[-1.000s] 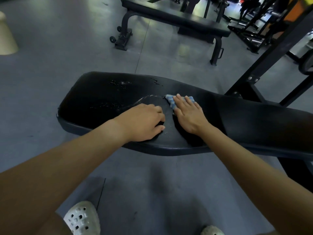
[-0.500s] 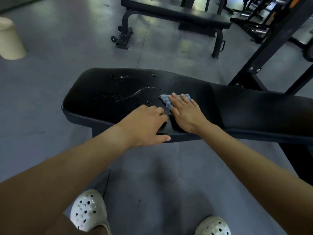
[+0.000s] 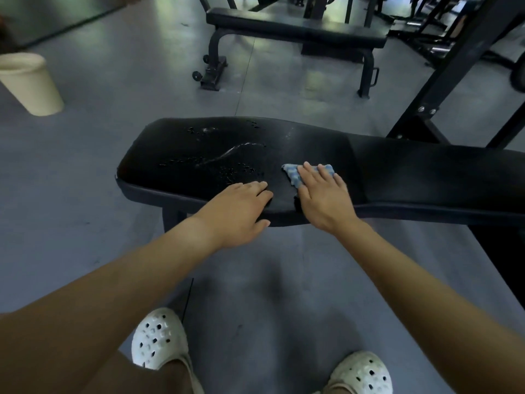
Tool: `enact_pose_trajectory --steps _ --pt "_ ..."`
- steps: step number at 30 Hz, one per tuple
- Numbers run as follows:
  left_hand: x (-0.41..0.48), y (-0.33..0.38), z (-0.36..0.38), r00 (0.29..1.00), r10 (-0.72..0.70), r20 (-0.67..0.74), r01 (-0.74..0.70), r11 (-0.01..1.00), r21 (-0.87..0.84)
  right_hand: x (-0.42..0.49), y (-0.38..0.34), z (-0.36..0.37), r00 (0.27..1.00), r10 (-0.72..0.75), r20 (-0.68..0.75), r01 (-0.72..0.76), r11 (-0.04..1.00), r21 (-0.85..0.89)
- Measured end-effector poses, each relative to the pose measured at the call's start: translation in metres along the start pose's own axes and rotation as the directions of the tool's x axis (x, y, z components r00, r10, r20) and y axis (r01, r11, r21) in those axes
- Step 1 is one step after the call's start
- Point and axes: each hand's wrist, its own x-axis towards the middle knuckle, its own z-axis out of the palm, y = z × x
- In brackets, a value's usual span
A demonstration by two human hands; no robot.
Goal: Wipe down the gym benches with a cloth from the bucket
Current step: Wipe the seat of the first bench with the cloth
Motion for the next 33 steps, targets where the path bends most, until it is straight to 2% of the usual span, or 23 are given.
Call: enact_pose_trajectory --steps 6,8,11,15,17,21,25,30,33 --pt "-0.004 0.005 0.008 0.997 0.000 -0.078 -0.002 1.000 -0.031 -0.045 -0.016 0.009 0.966 -0.246 -0.078 0.247 0.969 0.004" --pt "-0.005 0.007 0.011 0.998 -0.017 -0.068 0.015 1.000 -0.024 -0.038 0.001 0.008 0.970 -0.215 -0.115 0.214 0.977 -0.016" --pt "-0.007 0.009 0.012 0.998 -0.036 -0.056 0.034 0.999 -0.027 -0.017 0.032 0.003 0.979 -0.021 -0.203 0.026 0.999 0.024" --pt "-0.006 0.015 0.014 0.994 -0.068 -0.090 0.064 0.997 -0.049 -0.010 0.029 0.010 0.965 0.171 -0.199 -0.163 0.985 0.059" --pt "-0.004 0.020 0.016 0.989 -0.090 -0.114 0.085 0.995 -0.045 -0.020 0.013 0.015 0.961 0.152 -0.231 -0.146 0.988 0.040" --pt "0.002 0.023 0.020 0.980 -0.097 -0.172 0.103 0.994 0.024 -0.053 -0.002 0.024 0.954 -0.019 -0.300 0.028 0.999 0.025" --pt "0.008 0.026 0.015 0.972 -0.111 -0.208 0.122 0.992 0.042 -0.042 0.013 0.015 0.960 -0.103 -0.259 0.107 0.994 0.000" --pt "0.015 0.027 0.011 0.971 -0.126 -0.202 0.136 0.990 0.037 0.028 0.039 -0.009 0.996 0.080 -0.044 -0.078 0.996 0.053" --pt "0.015 0.024 0.014 0.967 -0.129 -0.221 0.136 0.991 0.017 0.036 0.031 -0.006 0.995 0.101 -0.027 -0.100 0.995 0.029"
